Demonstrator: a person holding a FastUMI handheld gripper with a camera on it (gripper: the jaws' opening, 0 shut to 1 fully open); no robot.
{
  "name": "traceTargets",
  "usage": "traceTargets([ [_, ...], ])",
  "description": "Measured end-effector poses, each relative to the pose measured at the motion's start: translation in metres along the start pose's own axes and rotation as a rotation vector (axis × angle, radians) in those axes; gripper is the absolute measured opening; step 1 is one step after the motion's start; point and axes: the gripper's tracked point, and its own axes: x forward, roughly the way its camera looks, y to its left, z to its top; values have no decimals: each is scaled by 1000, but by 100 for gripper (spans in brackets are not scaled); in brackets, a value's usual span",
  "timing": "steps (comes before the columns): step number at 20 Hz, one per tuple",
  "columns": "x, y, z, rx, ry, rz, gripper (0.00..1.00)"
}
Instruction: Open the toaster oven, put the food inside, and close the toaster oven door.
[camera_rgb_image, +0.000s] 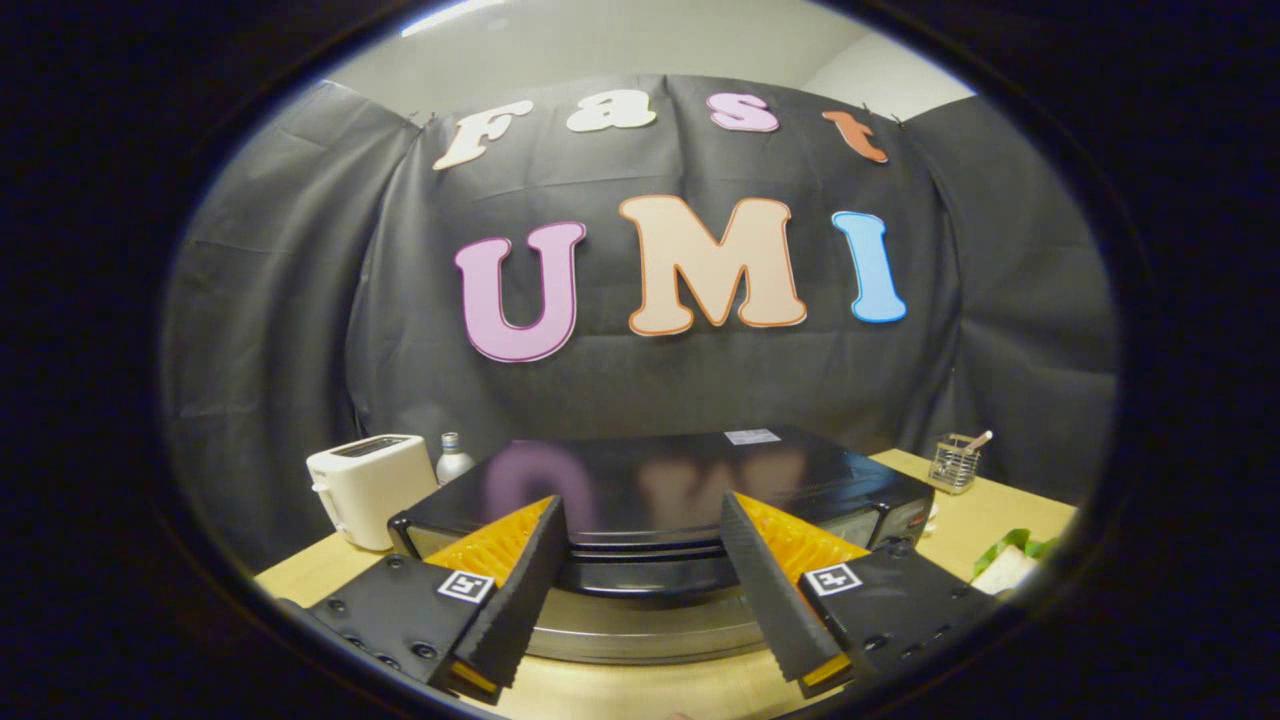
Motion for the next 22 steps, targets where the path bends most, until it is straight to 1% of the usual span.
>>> traceTargets([
  [3, -16, -1, -2, 9, -12, 2, 97],
  [7, -45, -4, -12, 17, 40, 1, 96],
  [12, -72, -6, -26, 18, 137, 17, 96],
  [15, -84, -7, -38, 17, 207, 11, 96],
  [18, -96, -9, -69, 7, 354, 18, 96],
  [19, -99, -11, -76, 8, 382, 19, 96],
  [20, -99, -12, -79, 13, 393, 17, 92],
  [22, -100, -13, -82, 8, 412, 18, 91],
])
